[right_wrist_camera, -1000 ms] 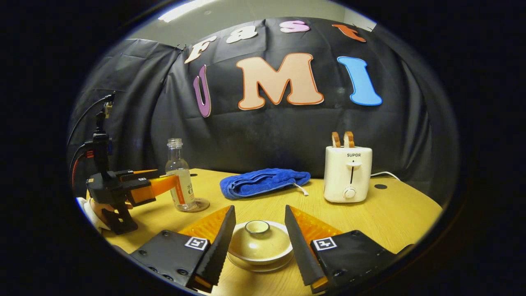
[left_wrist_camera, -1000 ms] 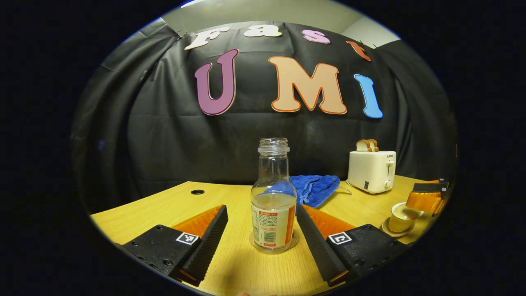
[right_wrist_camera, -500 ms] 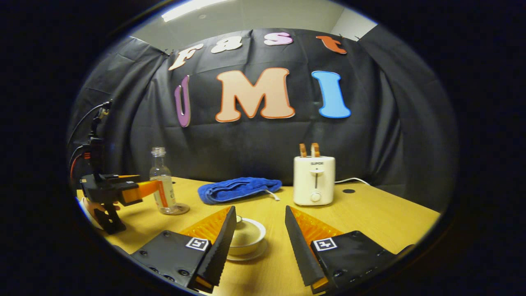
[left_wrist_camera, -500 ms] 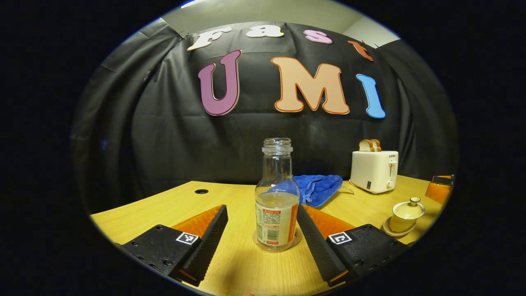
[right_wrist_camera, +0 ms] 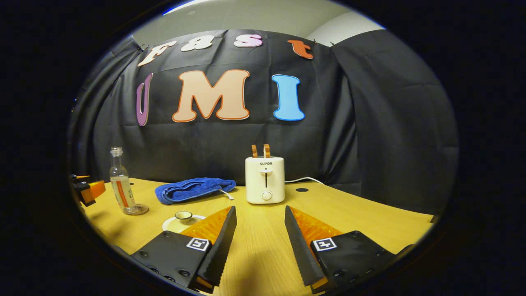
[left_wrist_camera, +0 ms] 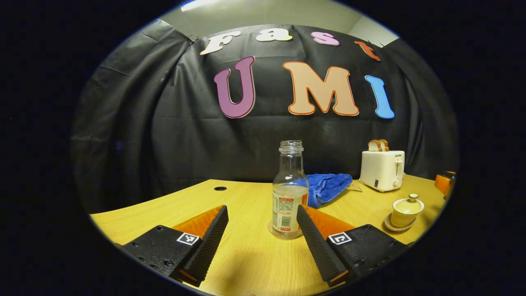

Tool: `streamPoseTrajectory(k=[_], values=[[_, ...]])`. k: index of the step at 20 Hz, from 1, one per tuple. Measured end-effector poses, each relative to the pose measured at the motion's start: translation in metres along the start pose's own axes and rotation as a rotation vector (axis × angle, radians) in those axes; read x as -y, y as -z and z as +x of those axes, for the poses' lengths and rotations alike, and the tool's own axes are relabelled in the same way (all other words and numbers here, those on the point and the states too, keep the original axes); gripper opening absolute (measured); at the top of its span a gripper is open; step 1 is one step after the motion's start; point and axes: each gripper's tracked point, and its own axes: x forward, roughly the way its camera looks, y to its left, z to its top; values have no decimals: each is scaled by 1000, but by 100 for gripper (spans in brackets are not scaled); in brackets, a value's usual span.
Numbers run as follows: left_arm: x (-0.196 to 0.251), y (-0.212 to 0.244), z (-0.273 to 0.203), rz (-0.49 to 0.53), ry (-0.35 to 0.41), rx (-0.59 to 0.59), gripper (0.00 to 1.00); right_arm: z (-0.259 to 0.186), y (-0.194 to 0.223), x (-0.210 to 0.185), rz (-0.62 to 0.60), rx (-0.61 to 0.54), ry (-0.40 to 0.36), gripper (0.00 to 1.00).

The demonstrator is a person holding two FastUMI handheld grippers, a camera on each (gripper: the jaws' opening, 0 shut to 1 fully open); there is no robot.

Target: Open the teacup lid with one hand, grasp the water bottle and pour water into the teacup with the other hand; after pouring, place the water bottle on the coaster and then close the teacup lid.

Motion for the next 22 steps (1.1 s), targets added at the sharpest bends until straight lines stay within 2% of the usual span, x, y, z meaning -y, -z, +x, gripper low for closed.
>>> streamPoseTrajectory(k=[1,2,7,8,9,12,15,16,22], values=[[-3,0,-2,0,-13,-2,98,-1,0,2,0,0,12,73],[-5,0,-4,0,-23,-3,97,-3,0,5,-1,1,21,76],[-14,1,-9,2,-73,-4,98,-7,-1,11,-1,2,49,76],[-14,0,-9,2,-73,-4,98,-6,0,11,-2,2,49,79],[-14,1,-9,1,-72,-5,98,-6,-1,11,-1,2,49,73],[-12,1,-9,1,-62,-3,98,-6,-1,12,-2,2,55,79],[-12,1,-9,2,-68,-4,97,-6,-1,14,-2,2,68,76],[-13,0,-10,2,-68,-4,98,-6,0,14,-2,2,68,79],[-14,0,-10,3,-71,-3,98,-7,-1,15,-2,2,72,79]])
